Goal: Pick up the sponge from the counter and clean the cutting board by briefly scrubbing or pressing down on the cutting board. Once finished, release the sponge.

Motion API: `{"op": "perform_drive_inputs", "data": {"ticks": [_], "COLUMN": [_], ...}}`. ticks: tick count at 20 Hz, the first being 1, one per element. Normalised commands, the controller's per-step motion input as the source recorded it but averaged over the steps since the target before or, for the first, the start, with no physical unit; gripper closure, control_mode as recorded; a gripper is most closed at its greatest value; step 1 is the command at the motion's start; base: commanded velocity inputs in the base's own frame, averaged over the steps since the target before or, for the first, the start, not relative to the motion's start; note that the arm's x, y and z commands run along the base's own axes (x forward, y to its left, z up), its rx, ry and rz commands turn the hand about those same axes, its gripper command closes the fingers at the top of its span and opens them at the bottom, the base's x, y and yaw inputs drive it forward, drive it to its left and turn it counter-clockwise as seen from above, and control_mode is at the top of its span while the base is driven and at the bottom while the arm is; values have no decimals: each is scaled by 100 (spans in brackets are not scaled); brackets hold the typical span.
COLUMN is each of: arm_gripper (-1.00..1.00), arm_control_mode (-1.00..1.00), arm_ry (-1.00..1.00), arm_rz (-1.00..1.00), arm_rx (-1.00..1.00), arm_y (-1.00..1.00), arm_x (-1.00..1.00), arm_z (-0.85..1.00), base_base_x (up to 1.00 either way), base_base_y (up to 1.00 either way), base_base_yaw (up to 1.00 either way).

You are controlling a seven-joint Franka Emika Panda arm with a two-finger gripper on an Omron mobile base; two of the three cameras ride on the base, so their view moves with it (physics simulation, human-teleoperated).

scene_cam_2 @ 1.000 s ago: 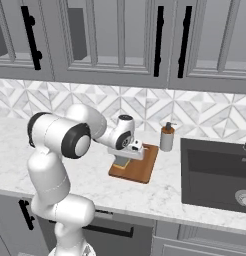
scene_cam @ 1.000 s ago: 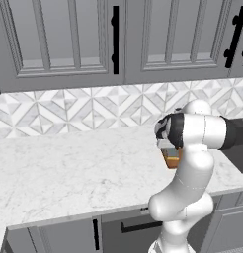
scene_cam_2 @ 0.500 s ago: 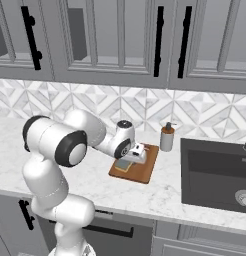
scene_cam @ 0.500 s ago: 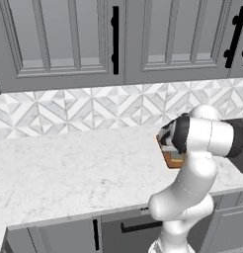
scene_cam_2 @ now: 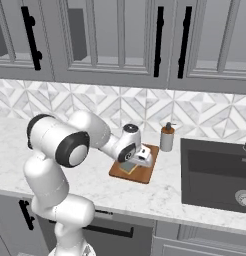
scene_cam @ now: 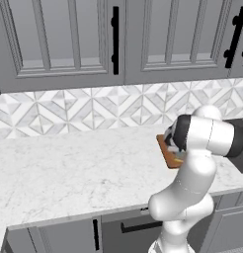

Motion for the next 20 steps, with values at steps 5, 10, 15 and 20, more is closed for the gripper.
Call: {"op": "perform_drive_inputs", "data": {"ticks": [5,10,15,20], "arm_gripper": [100,100,100,100], "arm_control_mode": [-100,-100,-100,-100], "arm_ry": [-5,-5,-9,-11], "arm_rz": [-2,-1,0,0], "arm_rx": [0,0,1,2], "arm_y": [-47,-39,-29,-25], "arm_x": [15,19,39,44], "arm_z": [-16,-13,-13,-13], "base_base_x": [0,0,0,0], "base_base_y": [0,0,0,0], "base_base_yaw": [0,0,0,0]}}
